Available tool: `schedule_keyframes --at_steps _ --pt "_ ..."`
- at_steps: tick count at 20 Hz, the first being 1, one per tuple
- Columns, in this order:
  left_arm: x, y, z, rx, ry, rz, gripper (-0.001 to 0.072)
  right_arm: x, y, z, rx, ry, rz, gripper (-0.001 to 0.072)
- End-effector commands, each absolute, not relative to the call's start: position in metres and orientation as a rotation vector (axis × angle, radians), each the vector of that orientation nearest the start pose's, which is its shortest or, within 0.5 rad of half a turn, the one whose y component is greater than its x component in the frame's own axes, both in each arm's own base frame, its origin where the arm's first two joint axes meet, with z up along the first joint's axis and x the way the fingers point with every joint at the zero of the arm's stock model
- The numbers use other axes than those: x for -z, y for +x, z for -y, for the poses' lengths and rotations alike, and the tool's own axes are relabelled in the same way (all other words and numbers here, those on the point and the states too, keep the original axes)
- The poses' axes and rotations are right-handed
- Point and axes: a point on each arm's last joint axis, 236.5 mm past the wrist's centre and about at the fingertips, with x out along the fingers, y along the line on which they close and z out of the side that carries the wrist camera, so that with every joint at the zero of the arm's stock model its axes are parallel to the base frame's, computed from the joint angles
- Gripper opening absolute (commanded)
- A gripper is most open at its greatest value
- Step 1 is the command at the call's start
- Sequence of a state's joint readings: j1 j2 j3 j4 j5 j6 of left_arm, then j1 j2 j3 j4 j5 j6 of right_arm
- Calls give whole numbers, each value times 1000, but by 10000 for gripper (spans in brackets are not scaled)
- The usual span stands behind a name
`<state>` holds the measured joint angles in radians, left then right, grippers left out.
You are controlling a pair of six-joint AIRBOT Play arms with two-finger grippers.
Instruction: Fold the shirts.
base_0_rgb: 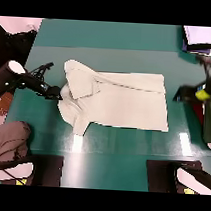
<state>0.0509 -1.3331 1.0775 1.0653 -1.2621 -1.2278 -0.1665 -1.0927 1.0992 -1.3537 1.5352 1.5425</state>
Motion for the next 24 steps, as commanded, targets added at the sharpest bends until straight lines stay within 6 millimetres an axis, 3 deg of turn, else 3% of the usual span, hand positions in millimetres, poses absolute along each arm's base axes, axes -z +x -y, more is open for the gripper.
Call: schedule_keyframes --at_steps 1,3,8,12,17,18,20,22,24 --pt "-14 335 89 481 -188 -1344 28 30 212 2 -10 435 -1621 549" --pt "-16 329 90 492 -187 -1359 28 53 199 -5 -31 563 -1605 513" --pt "-15 323 91 501 -189 -1383 29 81 197 -2 -2 657 -1543 474" --pt "-15 323 91 500 -191 -1385 29 89 215 -22 -69 783 -1516 474" --pt "-15 323 90 500 -191 -1384 29 95 216 -23 -64 805 -1528 427" --pt "-15 323 90 500 -191 -1384 29 96 217 -24 -69 808 -1529 320" --pt "-15 323 90 499 -191 -1384 28 91 221 -25 -104 779 -1495 32" --pt "-17 323 90 493 -195 -1381 27 78 231 -19 -98 740 -1428 16" --pt "-27 327 90 474 -204 -1346 27 45 247 -12 -110 679 -1327 16"
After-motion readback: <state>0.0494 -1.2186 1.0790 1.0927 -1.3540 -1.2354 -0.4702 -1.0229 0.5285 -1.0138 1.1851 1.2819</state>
